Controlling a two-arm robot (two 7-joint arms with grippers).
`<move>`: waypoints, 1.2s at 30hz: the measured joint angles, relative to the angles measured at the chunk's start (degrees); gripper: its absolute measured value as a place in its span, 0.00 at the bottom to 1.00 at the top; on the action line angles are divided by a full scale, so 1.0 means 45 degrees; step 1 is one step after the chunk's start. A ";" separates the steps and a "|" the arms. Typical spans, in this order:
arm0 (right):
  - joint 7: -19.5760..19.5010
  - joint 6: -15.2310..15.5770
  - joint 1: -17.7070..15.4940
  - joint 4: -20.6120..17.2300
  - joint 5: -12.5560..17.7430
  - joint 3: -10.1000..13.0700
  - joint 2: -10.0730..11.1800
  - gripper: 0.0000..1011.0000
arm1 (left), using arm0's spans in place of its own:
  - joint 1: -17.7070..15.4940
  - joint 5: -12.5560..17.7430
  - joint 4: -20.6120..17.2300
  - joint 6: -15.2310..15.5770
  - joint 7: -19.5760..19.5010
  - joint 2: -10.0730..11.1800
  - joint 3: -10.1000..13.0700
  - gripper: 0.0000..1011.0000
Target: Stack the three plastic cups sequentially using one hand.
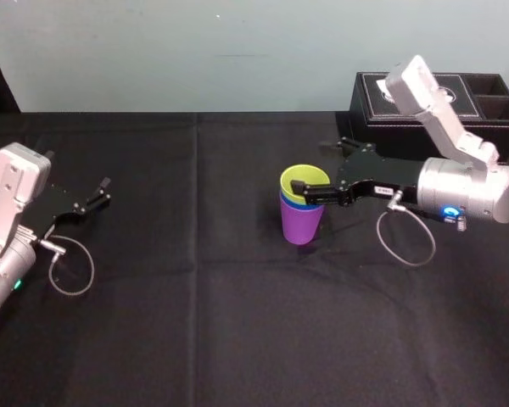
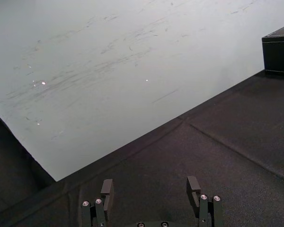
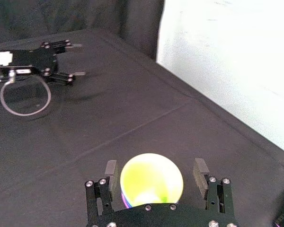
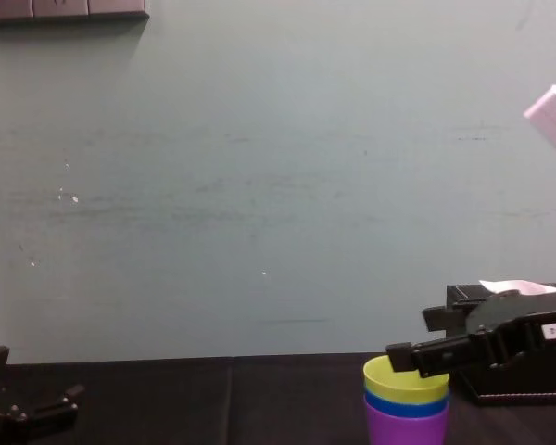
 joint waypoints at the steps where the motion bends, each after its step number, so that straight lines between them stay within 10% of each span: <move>1: -0.0100 -0.0033 -0.0085 -0.0042 0.0019 0.0077 0.0021 0.99 | 0.0000 -0.0001 0.0000 0.0000 0.0000 0.0000 0.0000 1.00; 15: -0.1632 -0.0636 -0.1574 -0.0402 0.0258 0.1856 0.0443 0.99 | 0.0000 0.0000 0.0000 0.0000 0.0000 0.0000 0.0001 1.00; 36: -0.1308 -0.0674 -0.2281 0.0726 0.0238 0.2863 0.0570 0.99 | 0.0000 0.0000 0.0000 0.0000 0.0000 0.0000 0.0000 1.00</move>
